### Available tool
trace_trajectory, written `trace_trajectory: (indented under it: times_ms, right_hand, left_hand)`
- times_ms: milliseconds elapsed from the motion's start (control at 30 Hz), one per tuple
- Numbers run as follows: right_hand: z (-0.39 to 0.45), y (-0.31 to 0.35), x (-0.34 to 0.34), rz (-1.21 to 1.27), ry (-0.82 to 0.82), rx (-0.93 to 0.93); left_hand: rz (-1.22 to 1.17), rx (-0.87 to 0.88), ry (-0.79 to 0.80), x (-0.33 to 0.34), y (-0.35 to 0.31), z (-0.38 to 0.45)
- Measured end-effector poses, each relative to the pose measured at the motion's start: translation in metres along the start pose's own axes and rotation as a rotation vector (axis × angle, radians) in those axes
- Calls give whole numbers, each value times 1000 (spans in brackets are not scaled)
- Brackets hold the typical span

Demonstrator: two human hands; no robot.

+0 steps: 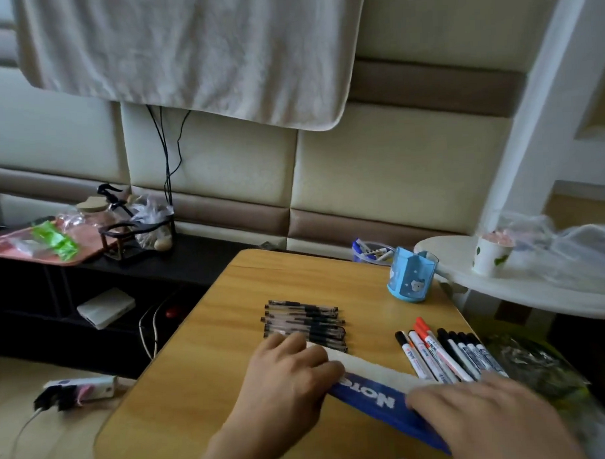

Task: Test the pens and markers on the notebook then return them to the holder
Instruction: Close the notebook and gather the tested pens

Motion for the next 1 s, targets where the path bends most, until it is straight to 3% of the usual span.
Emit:
trace_trajectory:
  times_ms: [33, 100, 200, 267, 400, 533, 600, 733, 767, 933, 1000]
  right_hand:
    - [14, 10, -11, -64, -33, -74]
    - [48, 13, -11, -172, 65, -72]
    - [99, 3, -32, -130, -68, -75]
    - [134, -15, -41, -109, -181, -51]
    - [235, -46, -15, -51, -327, -23]
    - [332, -58, 57, 49, -251, -13]
    - [364, -56, 104, 63, -127, -1]
    - [377, -45, 191, 218, 333, 42]
    - [376, -43, 197, 289, 365, 56]
    - [342, -41, 139, 616, -10, 33]
    - [307, -25, 123, 624, 90, -85]
  left_hand:
    - [24, -12, -39, -7, -1, 5]
    - [54, -38, -170, -24, -4, 14]
    - [68, -205, -464, -46, 8, 24]
    - [45, -394, -558, -48, 27, 28]
    - [-38, -537, -392, -14, 52, 36]
    - [-136, -636, -129, 32, 68, 35]
    - [-155, -665, -61, 46, 72, 34]
    - [-184, -714, 76, 54, 77, 36]
    - [-188, -725, 95, 53, 79, 34]
    - [-196, -827, 157, 48, 90, 18]
    - [-184, -866, 162, 43, 93, 11]
Point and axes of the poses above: each hand's wrist, its own z-axis towards the middle knuckle, its own x-axis out of the palm, y = z × x, the point moved 6 cm from there along z, towards the middle knuckle, and after that the axes turned 5 degrees about -y, right-handed, at the moved point
